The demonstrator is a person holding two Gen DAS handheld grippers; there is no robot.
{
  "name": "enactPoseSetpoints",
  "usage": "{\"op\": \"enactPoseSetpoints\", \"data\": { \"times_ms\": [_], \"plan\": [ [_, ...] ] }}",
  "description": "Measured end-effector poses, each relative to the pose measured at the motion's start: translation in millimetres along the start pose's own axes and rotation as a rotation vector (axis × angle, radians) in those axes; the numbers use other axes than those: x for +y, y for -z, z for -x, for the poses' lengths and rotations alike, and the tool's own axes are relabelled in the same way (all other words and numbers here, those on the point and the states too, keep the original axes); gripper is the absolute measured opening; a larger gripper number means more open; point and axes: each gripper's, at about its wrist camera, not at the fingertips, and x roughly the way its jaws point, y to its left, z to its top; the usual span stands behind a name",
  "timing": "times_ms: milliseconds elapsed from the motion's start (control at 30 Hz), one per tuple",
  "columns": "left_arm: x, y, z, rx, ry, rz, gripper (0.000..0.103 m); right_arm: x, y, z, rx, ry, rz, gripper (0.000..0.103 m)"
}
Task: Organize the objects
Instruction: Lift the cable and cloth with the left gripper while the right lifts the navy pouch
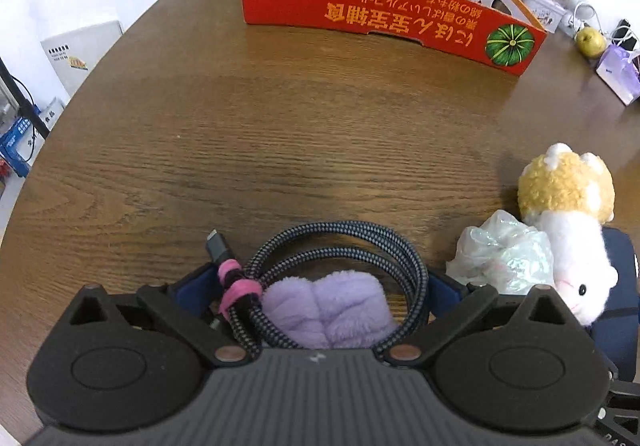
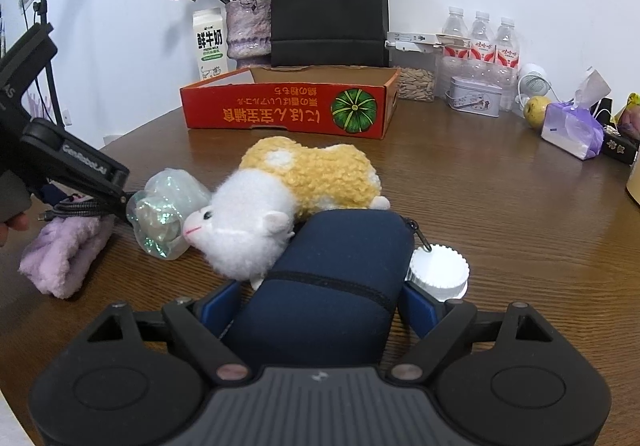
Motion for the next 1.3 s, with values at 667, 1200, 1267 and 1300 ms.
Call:
{"op": "enactPoseSetpoints", "data": {
  "times_ms": [667,1200,1267,1300],
  "plan": [
    [9,23,41,-0.217,0.072,-0.034,0.093,12,-3,-4,0.036,0.110,-0.032,0.088],
    [10,37,58,-0.271,0.123,-0.072,0.093,17,-1,15,0.027,0.084,-0.054,0.064],
    [9,39,60,-0.275,0.125,-0.075,0.093,17,0,18,0.023,0.085,-0.060,0.064],
    [9,40,62,-0.277,0.126,-0.076,0.093,17,0,19,0.021,0.084,-0.065,0.063]
  ]
}}
